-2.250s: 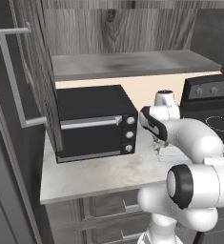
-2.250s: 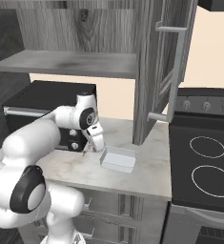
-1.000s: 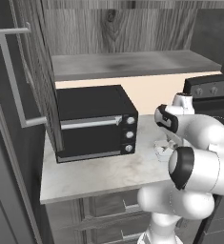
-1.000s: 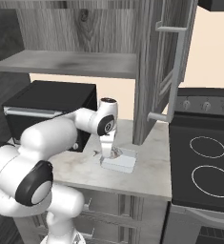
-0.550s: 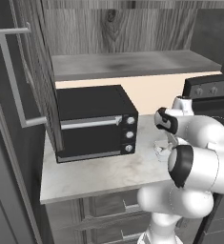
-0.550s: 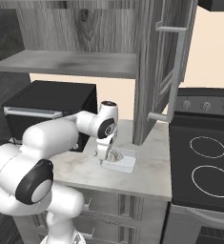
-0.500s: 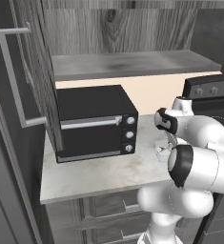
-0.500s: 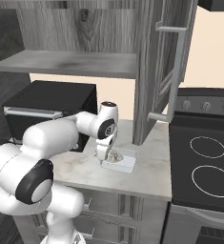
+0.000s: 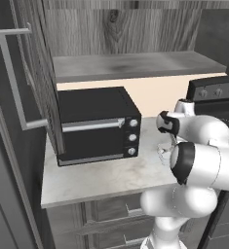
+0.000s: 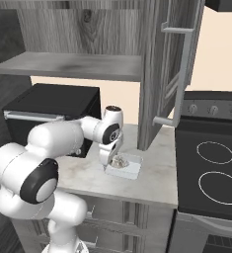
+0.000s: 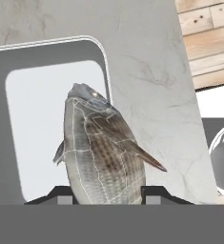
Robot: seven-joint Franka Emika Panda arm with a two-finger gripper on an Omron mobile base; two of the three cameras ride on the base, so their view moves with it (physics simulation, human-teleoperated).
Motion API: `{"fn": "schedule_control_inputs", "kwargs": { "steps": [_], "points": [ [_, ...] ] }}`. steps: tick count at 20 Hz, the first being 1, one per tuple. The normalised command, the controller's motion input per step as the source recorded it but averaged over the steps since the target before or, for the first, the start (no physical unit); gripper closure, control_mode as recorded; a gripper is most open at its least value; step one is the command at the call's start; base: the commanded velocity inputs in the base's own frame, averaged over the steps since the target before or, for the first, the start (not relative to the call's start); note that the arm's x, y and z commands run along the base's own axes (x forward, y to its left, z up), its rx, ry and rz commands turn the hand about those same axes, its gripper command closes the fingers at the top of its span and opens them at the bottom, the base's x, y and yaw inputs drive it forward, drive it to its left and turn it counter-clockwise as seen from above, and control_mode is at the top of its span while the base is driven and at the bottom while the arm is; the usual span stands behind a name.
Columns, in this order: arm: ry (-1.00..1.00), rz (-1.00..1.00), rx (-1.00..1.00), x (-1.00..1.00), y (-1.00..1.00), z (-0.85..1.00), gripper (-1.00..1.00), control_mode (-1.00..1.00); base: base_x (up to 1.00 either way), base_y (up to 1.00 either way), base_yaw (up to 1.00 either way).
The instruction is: Retrieve the tupperware from the cabinet, then place the raw meat into the tupperware to avoid contamination.
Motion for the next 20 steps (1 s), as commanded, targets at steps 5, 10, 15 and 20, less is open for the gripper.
{"fn": "schedule_control_inputs", "kwargs": {
  "steps": [5, 10, 15, 20],
  "points": [
    [0.00, 0.00, 0.00, 0.13, -0.10, 0.00, 1.00, -1.00, 0.00, 0.00, 0.00],
    [0.00, 0.00, 0.00, 0.00, -0.12, -0.01, 1.00, -1.00, 0.00, 0.00, 0.00],
    [-0.01, 0.00, 0.01, 0.01, -0.03, -0.15, 1.00, -1.00, 0.00, 0.00, 0.00],
    [0.00, 0.02, 0.03, 0.10, 0.00, -0.10, 1.00, -1.00, 0.00, 0.00, 0.00]
  ]
}}
